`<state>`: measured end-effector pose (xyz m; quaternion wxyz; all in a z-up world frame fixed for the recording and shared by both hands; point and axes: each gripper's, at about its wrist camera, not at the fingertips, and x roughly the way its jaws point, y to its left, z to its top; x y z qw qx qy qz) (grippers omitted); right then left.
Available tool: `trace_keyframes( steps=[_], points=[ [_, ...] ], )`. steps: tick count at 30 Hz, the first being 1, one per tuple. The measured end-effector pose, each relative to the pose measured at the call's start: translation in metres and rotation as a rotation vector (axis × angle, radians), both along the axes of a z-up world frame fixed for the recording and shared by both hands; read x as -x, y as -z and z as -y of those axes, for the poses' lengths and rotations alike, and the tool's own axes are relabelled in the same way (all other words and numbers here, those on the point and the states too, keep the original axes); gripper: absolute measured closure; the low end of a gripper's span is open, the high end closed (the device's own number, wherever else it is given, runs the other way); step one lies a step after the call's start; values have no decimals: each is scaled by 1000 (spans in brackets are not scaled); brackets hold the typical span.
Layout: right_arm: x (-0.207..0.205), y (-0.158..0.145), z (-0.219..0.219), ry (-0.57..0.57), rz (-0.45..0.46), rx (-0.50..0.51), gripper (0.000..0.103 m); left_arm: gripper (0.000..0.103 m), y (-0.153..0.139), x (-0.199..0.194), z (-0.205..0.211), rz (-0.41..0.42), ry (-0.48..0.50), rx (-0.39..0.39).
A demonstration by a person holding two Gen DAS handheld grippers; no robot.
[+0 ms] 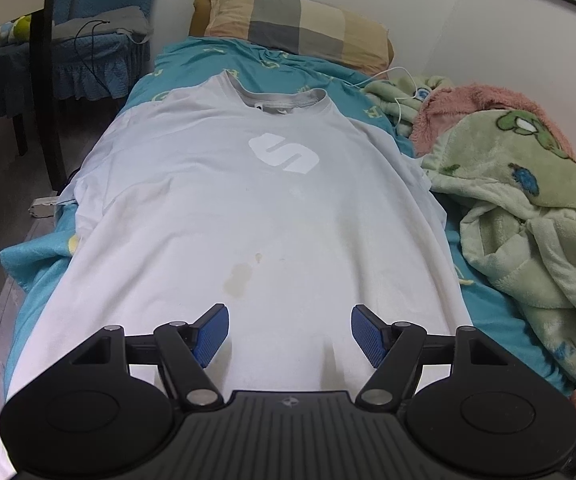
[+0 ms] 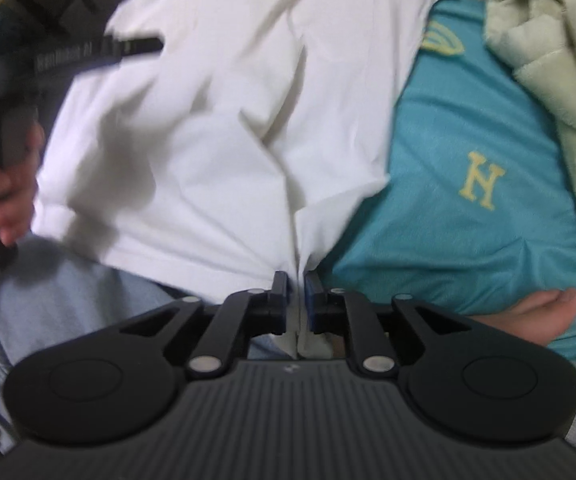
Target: Fold clothes
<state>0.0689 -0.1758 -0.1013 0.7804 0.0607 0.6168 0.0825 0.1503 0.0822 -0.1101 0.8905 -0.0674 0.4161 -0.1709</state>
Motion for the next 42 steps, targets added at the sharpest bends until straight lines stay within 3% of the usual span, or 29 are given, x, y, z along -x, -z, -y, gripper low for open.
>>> trace_keyframes(
  steps=[1, 3, 7, 12, 16, 20, 25, 29, 30, 32, 37, 42],
  points=[
    [-1, -7, 9, 14, 29, -30, 75, 32, -1, 1, -1, 0, -10, 3],
    [-6, -21, 26, 51, 93, -98, 51, 30, -4, 3, -4, 3, -37, 25],
    [-40, -33, 65, 207, 262, -210, 50, 27, -10, 6, -5, 37, -80, 42],
    [-128, -9, 117, 509, 479, -257, 50, 27, -8, 6, 2, 67, -127, 13],
    [-204, 27, 157, 686, 519, -293, 51, 27, 0, 0, 5, 51, -161, 30],
    [-256, 70, 178, 784, 522, -309, 61, 27, 5, -10, 11, 59, -170, 35],
    [-298, 121, 190, 831, 493, -319, 74, 27, 15, -25, 12, 42, -177, 68],
    [-313, 134, 185, 791, 534, -288, 80, 28, 30, -36, 11, -11, -176, 88],
    [-314, 131, 184, 781, 546, -295, 89, 28, 33, -39, 10, -23, -175, 94],
    [-315, 123, 182, 759, 570, -311, 96, 29, 37, -41, 9, -32, -176, 100],
    [-312, 81, 182, 717, 686, -280, 97, 29, 32, -37, 7, 3, -176, 95],
    [-305, 30, 183, 668, 815, -115, 97, 29, 26, -32, 9, 39, -174, 79]
  ],
)
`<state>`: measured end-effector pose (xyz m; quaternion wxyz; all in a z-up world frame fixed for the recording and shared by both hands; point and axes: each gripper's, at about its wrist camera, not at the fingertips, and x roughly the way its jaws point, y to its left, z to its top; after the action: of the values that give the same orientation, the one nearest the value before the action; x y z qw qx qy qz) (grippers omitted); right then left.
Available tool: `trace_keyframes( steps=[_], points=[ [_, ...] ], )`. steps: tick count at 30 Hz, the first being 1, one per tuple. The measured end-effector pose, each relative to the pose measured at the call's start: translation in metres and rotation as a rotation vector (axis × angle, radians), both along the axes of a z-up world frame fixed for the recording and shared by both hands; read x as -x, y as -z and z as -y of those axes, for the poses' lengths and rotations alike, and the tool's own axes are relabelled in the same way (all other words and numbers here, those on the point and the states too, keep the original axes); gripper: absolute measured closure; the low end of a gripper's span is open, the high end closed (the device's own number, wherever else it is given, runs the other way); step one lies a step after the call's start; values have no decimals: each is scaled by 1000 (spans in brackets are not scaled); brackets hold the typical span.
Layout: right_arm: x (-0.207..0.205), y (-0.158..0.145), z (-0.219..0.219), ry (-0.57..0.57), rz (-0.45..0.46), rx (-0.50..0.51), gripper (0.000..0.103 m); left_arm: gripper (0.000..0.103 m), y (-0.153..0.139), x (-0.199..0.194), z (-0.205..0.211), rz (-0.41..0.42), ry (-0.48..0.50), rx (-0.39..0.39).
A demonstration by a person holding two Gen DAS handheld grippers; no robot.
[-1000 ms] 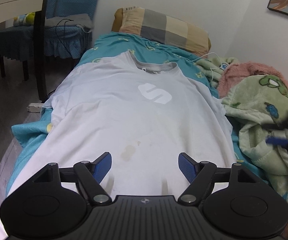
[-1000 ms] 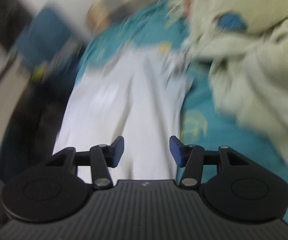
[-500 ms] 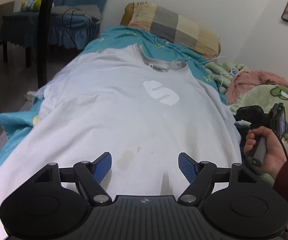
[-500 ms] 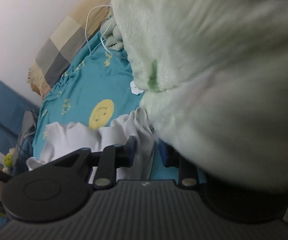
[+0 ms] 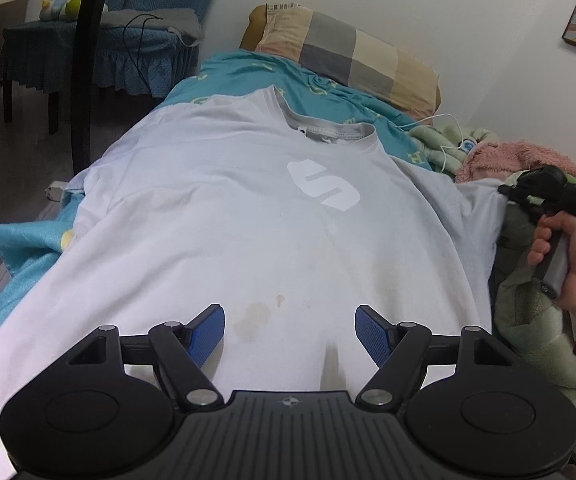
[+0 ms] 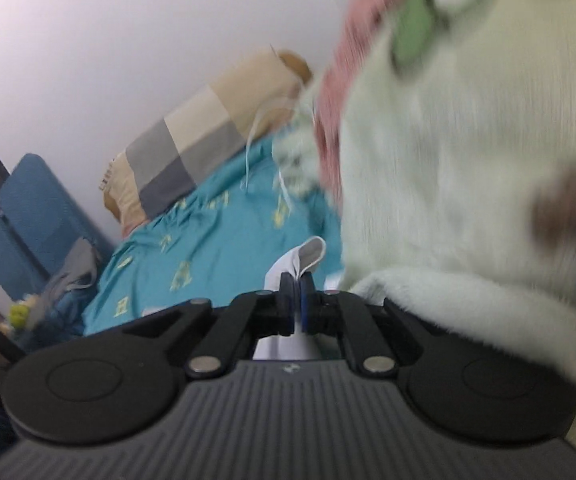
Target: Fold clothes
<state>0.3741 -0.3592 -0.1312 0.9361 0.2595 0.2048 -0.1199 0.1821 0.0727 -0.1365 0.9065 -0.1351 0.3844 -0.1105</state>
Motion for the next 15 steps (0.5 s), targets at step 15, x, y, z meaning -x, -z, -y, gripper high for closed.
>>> trace_keyframes(
  steps=[15],
  points=[
    [11, -16, -14, -157, 23, -27, 97, 29, -2, 2, -1, 16, -37, -17]
  ],
)
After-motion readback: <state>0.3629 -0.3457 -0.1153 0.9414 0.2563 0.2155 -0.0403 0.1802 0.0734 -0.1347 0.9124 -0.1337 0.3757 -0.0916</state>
